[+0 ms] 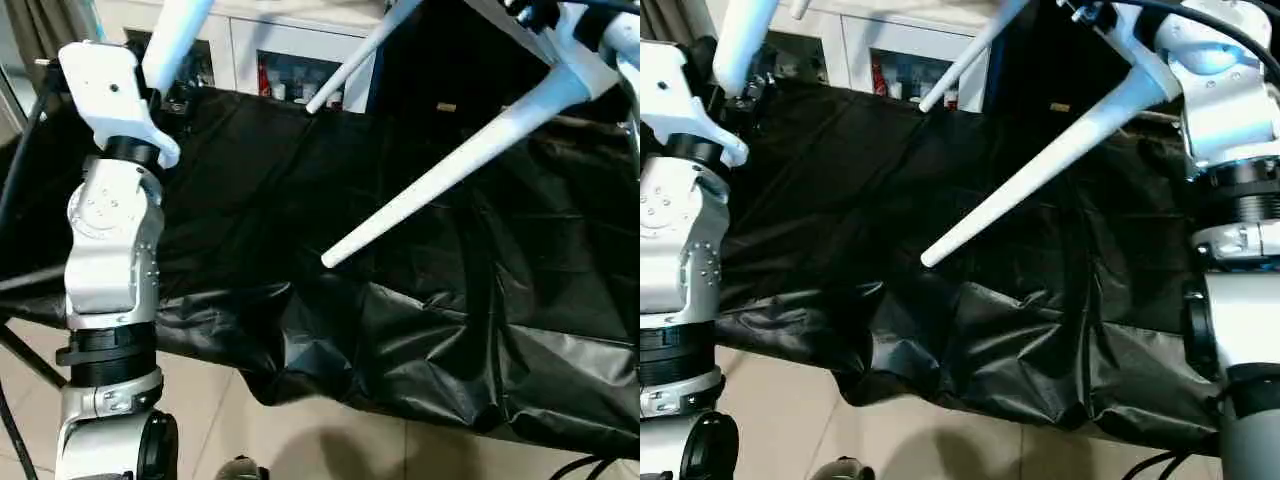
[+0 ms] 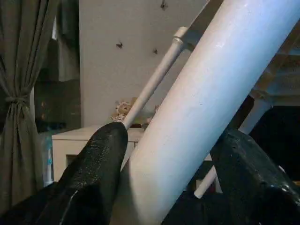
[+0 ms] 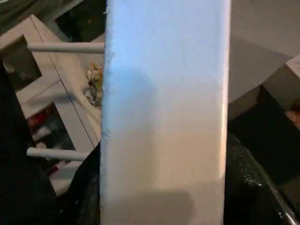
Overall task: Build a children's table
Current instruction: Flip table
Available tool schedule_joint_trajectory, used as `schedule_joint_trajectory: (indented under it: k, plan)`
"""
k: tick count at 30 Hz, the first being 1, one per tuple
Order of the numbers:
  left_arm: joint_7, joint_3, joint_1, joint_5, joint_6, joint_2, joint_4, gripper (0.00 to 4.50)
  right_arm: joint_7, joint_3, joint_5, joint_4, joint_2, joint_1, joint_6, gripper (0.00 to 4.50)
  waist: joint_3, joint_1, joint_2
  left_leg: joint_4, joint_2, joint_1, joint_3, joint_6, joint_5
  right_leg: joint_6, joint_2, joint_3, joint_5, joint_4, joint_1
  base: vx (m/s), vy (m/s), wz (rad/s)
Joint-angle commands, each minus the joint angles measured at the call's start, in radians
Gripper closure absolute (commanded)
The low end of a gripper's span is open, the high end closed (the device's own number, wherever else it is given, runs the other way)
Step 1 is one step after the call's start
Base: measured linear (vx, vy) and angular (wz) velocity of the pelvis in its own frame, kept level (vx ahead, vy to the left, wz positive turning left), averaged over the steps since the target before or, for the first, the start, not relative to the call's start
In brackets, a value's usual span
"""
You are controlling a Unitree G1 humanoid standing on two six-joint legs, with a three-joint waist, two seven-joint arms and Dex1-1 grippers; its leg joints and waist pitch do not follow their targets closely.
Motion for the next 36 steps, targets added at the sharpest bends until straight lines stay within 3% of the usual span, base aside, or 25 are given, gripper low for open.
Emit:
schedule_joint_trajectory:
  k: [1, 7, 9, 15, 16, 19, 20, 21, 22, 23, 25, 27, 31, 36]
  plan:
    - [0.051, 0.062, 0.009, -0.051, 0.041, -0.012, 0.046, 1.77, 0.099, -0.013, 0.09, 0.012, 0.02, 0.023, -0.062, 2.02, -0.06, -0.015, 0.005, -0.075, 0.051, 0.039, -0.031, -0.042, -0.382, -0.142, -0.053, 0.034, -0.267, -0.082, 0.019, 0.0, 0.0, 0.0]
    - [0.049, 0.06, 0.006, -0.051, 0.048, -0.003, 0.042, 1.78, 0.099, -0.035, 0.113, 0.019, 0.03, 0.027, -0.092, 1.67, -0.062, -0.022, 0.003, -0.074, 0.05, 0.034, -0.032, -0.036, -0.355, -0.153, -0.054, 0.033, -0.238, -0.078, 0.025, 0.0, 0.0, 0.0]
    - [0.049, 0.058, 0.009, -0.051, 0.05, 0.002, 0.041, 1.78, 0.124, -0.07, 0.163, 0.004, 0.057, 0.035, -0.122, 1.5, -0.063, -0.025, 0.006, -0.072, 0.05, 0.032, -0.031, -0.028, -0.338, -0.16, -0.056, 0.034, -0.222, -0.077, 0.027, 0.0, 0.0, 0.0]
    - [0.049, 0.055, 0.012, -0.049, 0.051, 0.007, 0.049, 1.78, 0.175, -0.104, 0.275, -0.077, 0.112, 0.072, -0.201, 1.11, -0.067, -0.033, 0.008, -0.07, 0.05, 0.028, -0.03, -0.01, -0.285, -0.188, -0.054, 0.033, -0.141, -0.069, 0.036, 0.0, 0.0, 0.0]
    - [0.048, 0.053, 0.008, -0.049, 0.051, 0.009, 0.056, 1.78, 0.206, -0.114, 0.327, -0.134, 0.138, 0.096, -0.216, 0.95, -0.067, -0.033, 0.012, -0.07, 0.049, 0.03, -0.03, -0.008, -0.279, -0.192, -0.053, 0.033, -0.133, -0.069, 0.036, 0.0, 0.0, 0.0]
    - [0.045, 0.051, 0.006, -0.051, 0.054, 0.011, 0.06, 1.78, 0.253, -0.103, 0.367, -0.204, 0.157, 0.132, -0.204, 0.81, -0.068, -0.035, 0.015, -0.07, 0.05, 0.03, -0.03, -0.003, -0.265, -0.198, -0.052, 0.032, -0.106, -0.067, 0.039, 0.0, 0.0, 0.0]
    - [0.044, 0.049, 0.006, -0.052, 0.054, 0.011, 0.061, 1.78, 0.258, -0.096, 0.376, -0.239, 0.17, 0.153, -0.204, 0.67, -0.068, -0.04, 0.011, -0.071, 0.05, 0.028, -0.031, -0.002, -0.268, -0.2, -0.051, 0.031, -0.111, -0.067, 0.042, 0.0, 0.0, 0.0]
    - [0.044, 0.048, 0.006, -0.052, 0.054, 0.011, 0.061, 1.78, 0.257, -0.095, 0.377, -0.243, 0.171, 0.156, -0.204, 0.67, -0.065, -0.04, 0.016, -0.074, 0.051, 0.027, -0.029, -0.002, -0.286, -0.192, -0.058, 0.033, -0.12, -0.069, 0.039, 0.0, 0.0, 0.0]
    - [0.044, 0.047, 0.007, -0.053, 0.055, 0.011, 0.063, 1.78, 0.252, -0.09, 0.378, -0.259, 0.178, 0.165, -0.207, 0.58, -0.065, -0.058, 0.001, -0.071, 0.043, 0.015, -0.033, 0.017, -0.307, -0.17, -0.054, 0.028, -0.178, -0.068, 0.05, 0.0, 0.0, 0.0]
    - [0.044, 0.046, 0.008, -0.053, 0.056, 0.01, 0.063, 1.79, 0.253, -0.089, 0.38, -0.266, 0.181, 0.17, -0.21, 0.47, -0.07, -0.051, 0.009, -0.07, 0.045, 0.015, -0.036, 0.026, -0.27, -0.155, -0.06, 0.03, -0.203, -0.071, 0.05, 0.0, 0.0, 0.0]
    - [0.044, 0.045, 0.01, -0.054, 0.056, 0.01, 0.063, 1.88, 0.254, -0.088, 0.382, -0.272, 0.183, 0.173, -0.212, 0.28, -0.066, -0.046, 0.022, -0.066, 0.05, 0.031, -0.029, 0.031, -0.262, -0.186, -0.056, 0.034, -0.209, -0.08, 0.03, 0.0, 0.0, 0.0]
    - [0.046, 0.041, 0.01, -0.055, 0.058, 0.01, 0.061, 2.05, 0.258, -0.091, 0.387, -0.287, 0.186, 0.179, -0.21, 0.14, -0.067, -0.039, 0.025, -0.071, 0.054, 0.032, -0.031, 0.016, -0.273, -0.203, -0.053, 0.032, -0.2, -0.076, 0.029, 0.0, 0.0, 0.0]
    - [0.049, 0.043, 0.005, -0.053, 0.06, 0.011, 0.063, 2.21, 0.278, -0.104, 0.394, -0.306, 0.187, 0.186, -0.2, 0.0, -0.066, -0.037, 0.026, -0.076, 0.054, 0.034, -0.033, -0.006, -0.312, -0.197, -0.051, 0.031, -0.19, -0.074, 0.03, 0.0, 0.0, 0.0]
    - [0.053, 0.044, 0.008, -0.056, 0.059, 0.016, 0.064, 2.42, 0.301, -0.091, 0.436, -0.355, 0.193, 0.219, -0.166, 0.0, -0.067, -0.027, 0.02, -0.073, 0.053, 0.033, -0.031, 0.009, -0.267, -0.199, -0.054, 0.034, -0.131, -0.07, 0.033, 0.0, 0.0, 0.0]
